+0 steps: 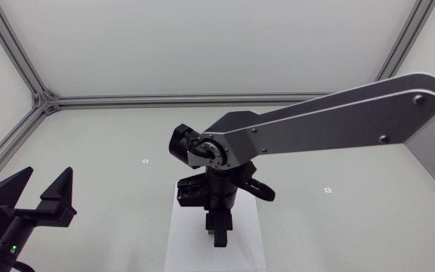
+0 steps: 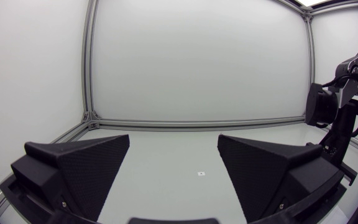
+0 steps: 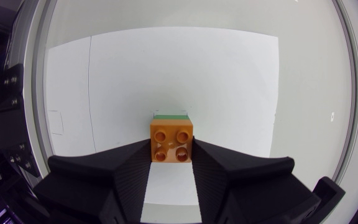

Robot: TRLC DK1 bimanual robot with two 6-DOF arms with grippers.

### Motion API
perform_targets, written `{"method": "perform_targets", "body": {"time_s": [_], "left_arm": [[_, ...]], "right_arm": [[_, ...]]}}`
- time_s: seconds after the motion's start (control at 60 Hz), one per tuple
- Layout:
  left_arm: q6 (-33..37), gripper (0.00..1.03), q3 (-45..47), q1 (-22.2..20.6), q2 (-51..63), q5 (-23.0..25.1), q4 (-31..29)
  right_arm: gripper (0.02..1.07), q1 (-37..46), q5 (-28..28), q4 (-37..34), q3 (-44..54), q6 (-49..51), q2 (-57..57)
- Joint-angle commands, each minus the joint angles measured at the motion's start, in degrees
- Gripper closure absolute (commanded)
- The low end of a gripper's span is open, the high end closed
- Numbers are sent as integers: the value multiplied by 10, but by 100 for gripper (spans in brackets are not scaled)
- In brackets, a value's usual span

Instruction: Pick up the orange 2x2 brick with the right arm and stack it on top of the green 2x2 brick in the center

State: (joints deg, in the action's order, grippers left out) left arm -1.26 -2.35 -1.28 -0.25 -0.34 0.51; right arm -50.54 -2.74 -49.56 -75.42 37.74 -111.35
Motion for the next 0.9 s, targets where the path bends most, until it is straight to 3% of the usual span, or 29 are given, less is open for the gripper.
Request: {"method": "perform_targets", "body": {"time_s": [0.0,0.883], "left_arm": [[7,4,23,1,-5,3,-9],[7,4,23,1,-5,3,-9]], "right_arm": [[102,-4,3,-4,0,8,-30],[102,-10,-8,4,11,2,-22]]}}
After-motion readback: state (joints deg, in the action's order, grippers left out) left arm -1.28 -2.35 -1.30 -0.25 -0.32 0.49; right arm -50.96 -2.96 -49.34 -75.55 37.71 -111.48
